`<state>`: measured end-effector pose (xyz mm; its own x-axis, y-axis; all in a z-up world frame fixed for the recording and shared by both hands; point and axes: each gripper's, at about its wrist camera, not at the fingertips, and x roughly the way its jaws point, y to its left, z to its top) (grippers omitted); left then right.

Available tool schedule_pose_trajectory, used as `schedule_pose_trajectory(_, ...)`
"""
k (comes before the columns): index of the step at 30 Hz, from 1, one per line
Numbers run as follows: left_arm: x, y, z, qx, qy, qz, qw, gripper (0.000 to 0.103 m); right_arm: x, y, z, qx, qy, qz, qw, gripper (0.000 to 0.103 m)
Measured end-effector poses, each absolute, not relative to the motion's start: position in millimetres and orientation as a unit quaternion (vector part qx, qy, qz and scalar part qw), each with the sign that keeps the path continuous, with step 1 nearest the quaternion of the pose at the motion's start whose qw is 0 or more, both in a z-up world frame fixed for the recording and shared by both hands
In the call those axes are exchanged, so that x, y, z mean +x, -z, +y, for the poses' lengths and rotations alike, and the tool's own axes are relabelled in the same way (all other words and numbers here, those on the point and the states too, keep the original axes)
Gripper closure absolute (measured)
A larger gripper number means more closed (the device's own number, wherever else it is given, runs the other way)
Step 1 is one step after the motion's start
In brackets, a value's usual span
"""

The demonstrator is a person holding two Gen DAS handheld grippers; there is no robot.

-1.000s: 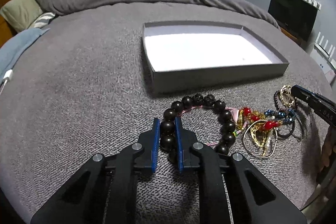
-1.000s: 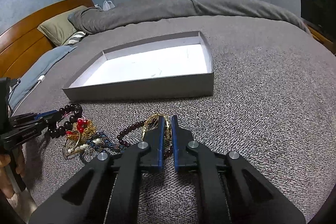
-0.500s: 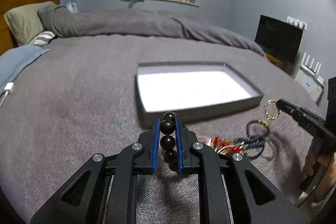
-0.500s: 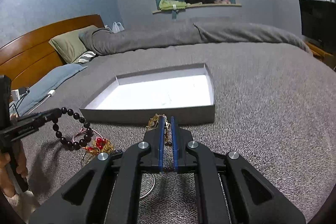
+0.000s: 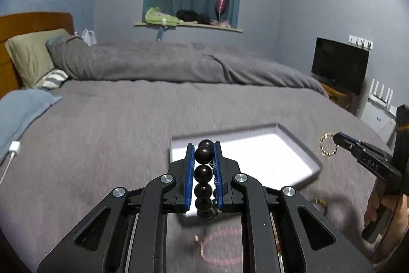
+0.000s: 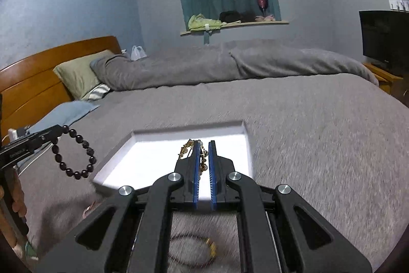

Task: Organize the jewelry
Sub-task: 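Carry both items into the white tray and open both tools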

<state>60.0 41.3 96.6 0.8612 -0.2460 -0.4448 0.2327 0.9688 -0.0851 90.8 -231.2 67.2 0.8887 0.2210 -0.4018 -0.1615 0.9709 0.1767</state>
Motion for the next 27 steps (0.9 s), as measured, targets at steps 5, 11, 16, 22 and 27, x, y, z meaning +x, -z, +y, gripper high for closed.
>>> schedule_pose_trajectory(5,108,-92,32,-0.028,0.13,0.244,0.961,0.088,134,-70,-242,0.074,-0.084,0.229,0.967,0.096)
schedule_pose_trajectory(11,164,-67,17,-0.045,0.139,0.279,0.949,0.088,181,-57,-234,0.05,-0.076,0.25,0.964,0.097)
schedule_pose_trajectory(16,199,-42,28,-0.083,0.142,0.309,0.937,0.088,211,-40,-223,0.042,-0.089,0.281,0.955,0.097)
schedule_pose_trajectory(22,214,-16,41,-0.081,0.109,0.35,0.927,0.088,223,-21,-221,0.04,-0.086,0.32,0.943,0.097)
schedule_pose_trajectory(27,216,-9,43,-0.076,0.099,0.362,0.924,0.088,225,-13,-222,0.04,-0.075,0.339,0.937,0.097)
